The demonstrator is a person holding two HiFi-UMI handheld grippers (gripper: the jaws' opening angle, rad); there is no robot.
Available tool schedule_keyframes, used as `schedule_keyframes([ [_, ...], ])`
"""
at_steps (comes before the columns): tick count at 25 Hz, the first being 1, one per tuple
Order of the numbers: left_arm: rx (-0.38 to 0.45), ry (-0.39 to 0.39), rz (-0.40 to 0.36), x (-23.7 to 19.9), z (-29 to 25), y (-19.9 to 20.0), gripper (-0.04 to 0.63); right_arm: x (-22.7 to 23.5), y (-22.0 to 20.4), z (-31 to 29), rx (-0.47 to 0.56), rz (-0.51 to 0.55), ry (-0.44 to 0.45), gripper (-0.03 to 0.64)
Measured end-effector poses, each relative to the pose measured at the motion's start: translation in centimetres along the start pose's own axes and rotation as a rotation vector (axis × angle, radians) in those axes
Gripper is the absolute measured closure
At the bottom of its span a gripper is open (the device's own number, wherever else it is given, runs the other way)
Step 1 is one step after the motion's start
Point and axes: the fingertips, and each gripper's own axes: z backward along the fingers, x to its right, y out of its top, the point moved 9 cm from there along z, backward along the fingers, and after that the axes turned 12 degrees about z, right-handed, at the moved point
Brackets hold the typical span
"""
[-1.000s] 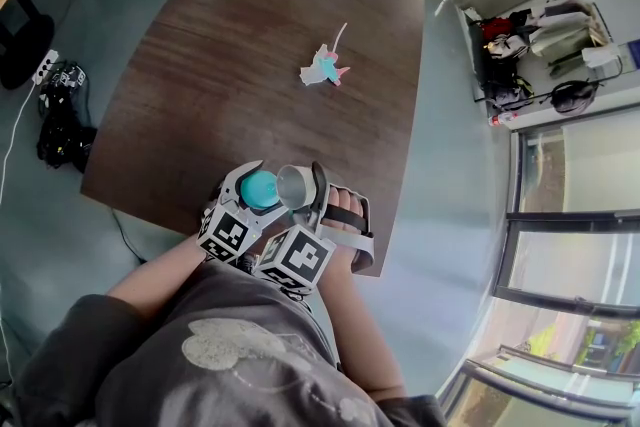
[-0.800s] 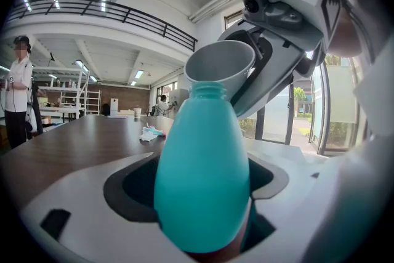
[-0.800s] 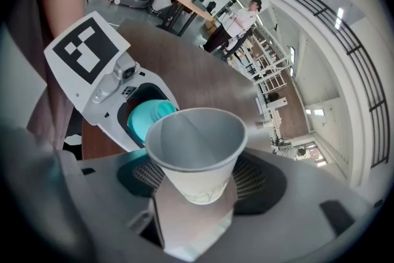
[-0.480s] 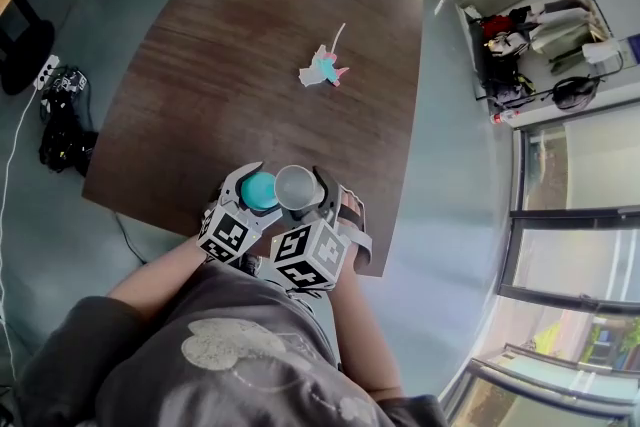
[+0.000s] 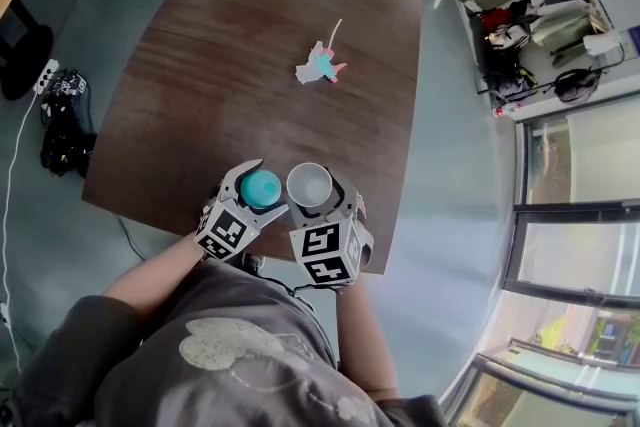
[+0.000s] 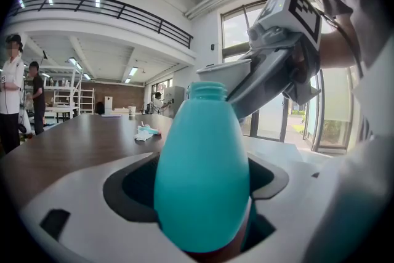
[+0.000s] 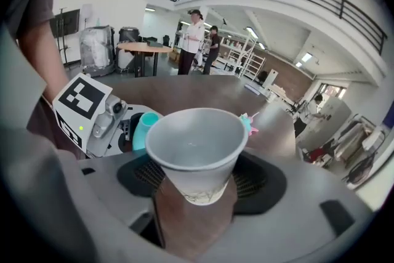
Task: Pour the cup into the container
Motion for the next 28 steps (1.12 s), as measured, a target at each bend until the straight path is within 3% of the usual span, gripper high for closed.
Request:
schedule_keyframes([
  [7,0.025,-0.030,-0.035,0.3,0.1,0.5,0.186,0.5,-3.7,-0.4,0.095,-0.234,-0.024,0.310],
  [13,0.032,-0.020,-0.034,0.0,0.4,0.8,0.184,0.3,-6.0,-0.9,0.108,-0.265,-0.095,0.310],
  [20,0.041,-0.041,-0.077,0.9,1.3,1.0,0.169,-0.1,-9.8,-2.1,0.209,-0.549,-0.090,0.310],
  [23,0.027,-0.034,-0.060,0.9,1.9,0.8,0.155,-0.5,-10.8,-2.8,0.211,-0.573,-0.093,0.310],
  [28,0.015,-0.004,-0.048,1.0,3.2,0.4,0.147,-1.7,-10.8,-3.7,0.261,-0.509,-0.080,0.310],
])
